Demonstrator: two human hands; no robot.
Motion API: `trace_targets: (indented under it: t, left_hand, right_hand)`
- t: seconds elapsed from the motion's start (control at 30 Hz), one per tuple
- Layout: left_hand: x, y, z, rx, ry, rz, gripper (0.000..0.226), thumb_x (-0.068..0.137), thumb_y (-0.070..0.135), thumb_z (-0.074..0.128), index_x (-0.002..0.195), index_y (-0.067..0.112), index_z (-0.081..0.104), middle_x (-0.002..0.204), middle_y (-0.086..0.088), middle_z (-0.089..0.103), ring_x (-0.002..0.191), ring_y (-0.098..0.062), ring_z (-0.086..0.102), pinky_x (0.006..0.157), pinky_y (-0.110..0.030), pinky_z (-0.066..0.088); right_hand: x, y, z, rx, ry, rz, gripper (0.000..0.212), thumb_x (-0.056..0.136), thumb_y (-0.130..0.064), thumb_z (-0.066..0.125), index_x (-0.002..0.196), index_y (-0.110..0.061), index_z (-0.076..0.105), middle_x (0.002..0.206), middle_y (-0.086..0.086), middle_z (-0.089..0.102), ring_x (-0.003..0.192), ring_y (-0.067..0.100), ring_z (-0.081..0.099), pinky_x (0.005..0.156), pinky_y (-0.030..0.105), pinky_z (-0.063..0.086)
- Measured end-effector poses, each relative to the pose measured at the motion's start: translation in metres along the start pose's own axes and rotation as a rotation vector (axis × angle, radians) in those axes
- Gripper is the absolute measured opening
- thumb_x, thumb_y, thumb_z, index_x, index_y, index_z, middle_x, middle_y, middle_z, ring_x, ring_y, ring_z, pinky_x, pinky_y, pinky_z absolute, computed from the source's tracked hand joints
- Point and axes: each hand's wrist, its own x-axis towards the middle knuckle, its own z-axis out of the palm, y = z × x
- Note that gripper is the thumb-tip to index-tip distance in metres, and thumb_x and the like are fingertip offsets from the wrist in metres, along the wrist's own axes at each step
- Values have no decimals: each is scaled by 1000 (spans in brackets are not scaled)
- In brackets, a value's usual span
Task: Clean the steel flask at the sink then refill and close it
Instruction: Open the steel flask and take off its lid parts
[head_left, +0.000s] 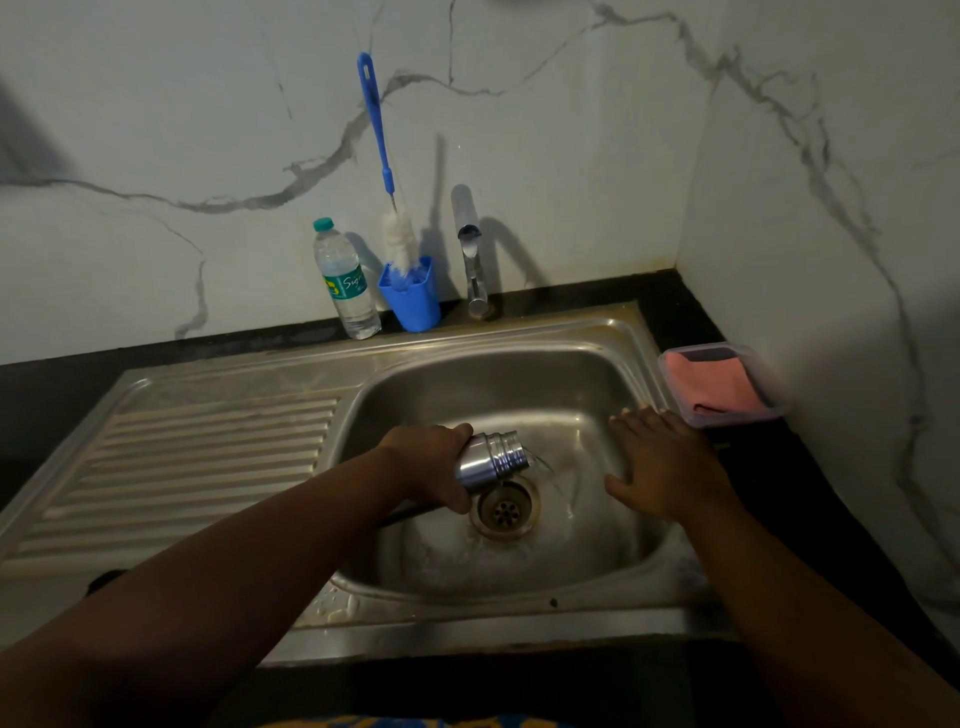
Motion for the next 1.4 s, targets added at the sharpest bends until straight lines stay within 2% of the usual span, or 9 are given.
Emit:
trace_targets:
  t: [0.13, 0.47, 0.7, 0.97, 1.17, 1.3, 1.4]
  left_hand:
    - [1, 1, 0, 20, -5, -1, 79, 66, 56, 74, 129, 22, 42, 121, -5, 63, 107, -27, 61, 77, -31, 43]
    - [3, 1, -2, 50, -10, 3, 78, 67, 57, 74, 129, 22, 43, 122, -6, 63, 107, -28, 62, 73, -30, 41]
    - [5, 1, -2, 41, -8, 6, 78, 66, 57, 74, 129, 22, 43, 122, -6, 63, 108, -27, 61, 72, -29, 40]
    - [6, -1, -2, 43, -15, 3, 80, 66, 57, 75, 130, 22, 42, 123, -6, 62, 108, -28, 61, 74, -30, 41]
    - [6, -3, -3, 40, -17, 8, 82, 66, 57, 74, 133, 22, 41, 124, -6, 62, 109, -27, 61, 79, -31, 45]
    - [5, -4, -4, 33, -17, 7, 81, 66, 56, 74, 132, 22, 41, 124, -5, 62, 108, -27, 61, 81, -32, 47]
    - [5, -4, -4, 49, -17, 5, 82, 66, 56, 74, 133, 22, 41, 125, -6, 61, 110, -27, 61, 81, -32, 47]
  right_hand:
    - [0, 0, -1, 25, -2, 1, 83, 72, -65, 39, 137, -13, 48, 139, 10, 51, 130, 29, 45, 108, 41, 32]
    - [0, 0, -1, 15, -25, -2, 83, 74, -65, 44, 140, -15, 45, 142, 8, 48, 133, 28, 41, 109, 42, 30]
    - [0, 0, -2, 46, -31, 7, 83, 70, -65, 37, 131, -11, 55, 132, 12, 57, 123, 31, 52, 103, 45, 39]
    - [1, 0, 0, 31, -31, -6, 85, 73, -66, 35, 139, -15, 45, 143, 10, 47, 133, 29, 42, 109, 43, 30]
    - [2, 0, 0, 43, -33, -8, 90, 70, -68, 25, 143, -16, 40, 147, 9, 41, 137, 27, 35, 112, 43, 25]
    - [1, 0, -1, 34, -39, -13, 90, 71, -68, 25, 144, -17, 38, 148, 8, 39, 138, 27, 34, 112, 42, 24]
    - [1, 0, -2, 41, -39, 2, 89, 70, -68, 28, 140, -15, 45, 144, 9, 46, 134, 29, 40, 109, 44, 29]
